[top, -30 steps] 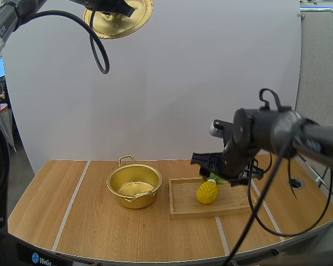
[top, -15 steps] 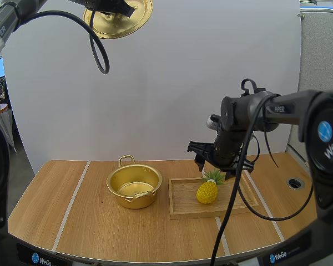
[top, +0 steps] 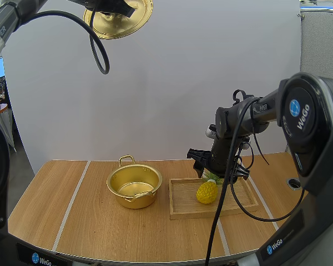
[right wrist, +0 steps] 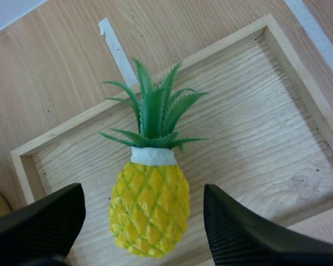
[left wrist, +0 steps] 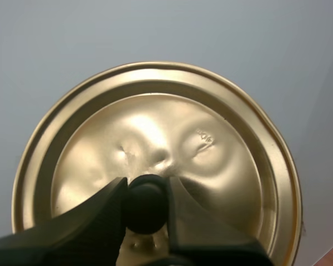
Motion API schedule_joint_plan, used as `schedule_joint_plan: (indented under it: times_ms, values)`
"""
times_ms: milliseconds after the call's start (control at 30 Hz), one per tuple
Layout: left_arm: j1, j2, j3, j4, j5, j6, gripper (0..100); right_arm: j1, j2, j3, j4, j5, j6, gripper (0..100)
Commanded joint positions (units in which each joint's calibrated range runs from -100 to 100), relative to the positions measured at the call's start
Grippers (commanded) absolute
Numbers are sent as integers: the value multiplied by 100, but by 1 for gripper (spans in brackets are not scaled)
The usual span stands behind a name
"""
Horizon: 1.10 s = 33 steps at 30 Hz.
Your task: Open the pot, put the pineapple inside, and close it
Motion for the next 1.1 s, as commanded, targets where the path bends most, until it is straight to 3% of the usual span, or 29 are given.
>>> schedule_joint_plan:
  times_ms: [0,1067]
  values:
    - [-12,-36,-51,-6,-200,-33,0,-21,80,-66,-55,-204,21,100]
    - [-12,-36,-51,-6,-200,-33,0,-21,1293,-66,-117,-586,60,100]
